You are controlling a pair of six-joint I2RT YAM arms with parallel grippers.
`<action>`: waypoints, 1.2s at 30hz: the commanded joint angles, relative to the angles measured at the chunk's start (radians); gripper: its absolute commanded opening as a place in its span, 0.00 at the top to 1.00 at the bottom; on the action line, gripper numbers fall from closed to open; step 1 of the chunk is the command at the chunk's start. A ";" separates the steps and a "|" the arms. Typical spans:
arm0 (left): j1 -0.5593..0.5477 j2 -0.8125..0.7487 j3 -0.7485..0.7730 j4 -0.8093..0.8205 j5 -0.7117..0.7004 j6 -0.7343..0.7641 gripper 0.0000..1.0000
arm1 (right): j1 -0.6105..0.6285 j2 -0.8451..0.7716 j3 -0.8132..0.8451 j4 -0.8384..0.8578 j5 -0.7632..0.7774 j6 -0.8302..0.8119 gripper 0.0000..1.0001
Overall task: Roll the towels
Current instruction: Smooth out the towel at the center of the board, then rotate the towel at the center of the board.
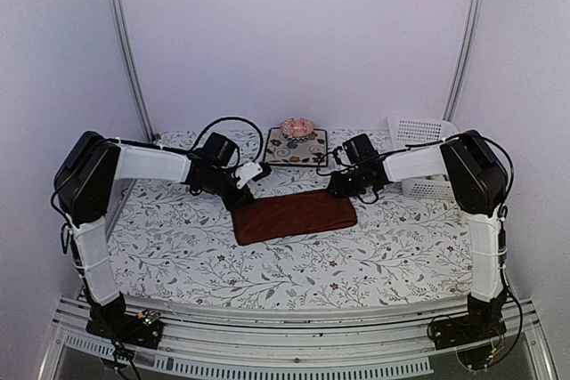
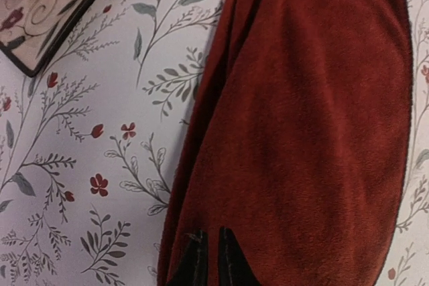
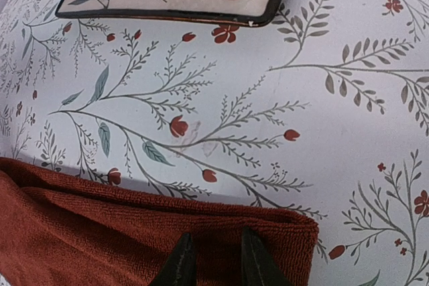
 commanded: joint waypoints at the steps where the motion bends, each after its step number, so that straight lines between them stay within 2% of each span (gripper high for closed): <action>1: 0.021 0.086 0.028 0.007 -0.137 0.007 0.92 | -0.012 0.036 0.023 0.021 0.037 0.025 0.75; 7: 0.022 0.177 0.028 0.006 -0.230 0.056 0.93 | -0.012 0.046 0.024 0.019 0.030 0.029 0.75; 11: 0.027 0.172 0.002 0.047 -0.317 0.083 0.94 | -0.012 0.042 0.024 0.009 0.030 0.028 0.75; 16: 0.044 0.123 -0.019 0.049 -0.308 0.102 0.94 | -0.012 0.027 0.030 -0.035 0.107 0.030 0.76; 18: 0.050 0.099 -0.027 0.048 -0.305 0.111 0.88 | -0.012 0.014 0.027 -0.046 0.119 0.032 0.76; 21: 0.060 0.065 -0.020 0.055 -0.294 0.117 0.65 | -0.013 -0.016 0.013 -0.015 0.022 0.024 0.75; 23: 0.064 0.036 0.005 0.053 -0.282 0.113 0.50 | -0.012 -0.059 -0.009 0.012 -0.044 0.023 0.71; 26: 0.067 -0.024 0.051 0.038 -0.268 0.102 0.34 | -0.010 -0.144 -0.045 0.017 -0.060 0.017 0.63; 30: 0.065 -0.104 0.052 0.031 -0.234 0.098 0.24 | -0.006 -0.270 -0.114 0.001 -0.073 0.004 0.54; 36: 0.021 -0.158 -0.050 0.009 -0.120 0.087 0.22 | 0.019 -0.303 -0.195 -0.016 -0.133 0.001 0.52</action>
